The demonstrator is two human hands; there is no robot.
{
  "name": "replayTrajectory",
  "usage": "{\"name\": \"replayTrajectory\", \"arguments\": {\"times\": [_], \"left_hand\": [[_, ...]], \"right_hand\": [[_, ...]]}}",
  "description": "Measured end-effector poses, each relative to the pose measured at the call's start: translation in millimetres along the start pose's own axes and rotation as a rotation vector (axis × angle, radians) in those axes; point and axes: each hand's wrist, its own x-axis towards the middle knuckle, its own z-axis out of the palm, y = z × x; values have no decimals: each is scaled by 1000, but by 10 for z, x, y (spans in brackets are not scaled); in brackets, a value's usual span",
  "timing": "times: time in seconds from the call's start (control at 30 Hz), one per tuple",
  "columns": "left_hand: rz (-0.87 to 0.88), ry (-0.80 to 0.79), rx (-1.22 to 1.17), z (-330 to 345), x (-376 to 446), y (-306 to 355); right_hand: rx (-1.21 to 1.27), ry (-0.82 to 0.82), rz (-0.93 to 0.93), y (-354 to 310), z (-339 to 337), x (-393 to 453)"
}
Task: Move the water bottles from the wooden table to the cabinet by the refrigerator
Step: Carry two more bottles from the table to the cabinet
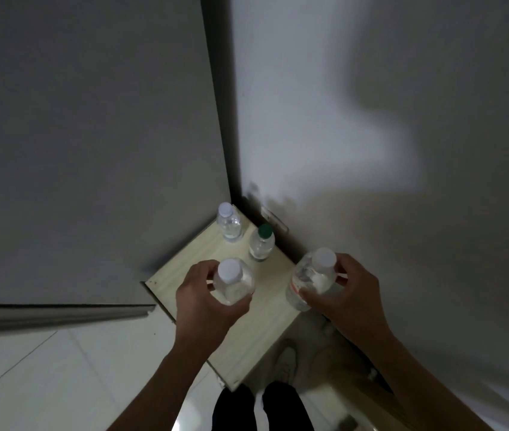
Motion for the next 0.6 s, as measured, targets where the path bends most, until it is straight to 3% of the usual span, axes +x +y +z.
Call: {"name": "replayTrajectory", "arguments": {"times": [0.6], "left_hand": [[53, -24, 112, 800, 493, -933]], "right_hand": [[11, 69, 40, 689, 669, 348]]}}
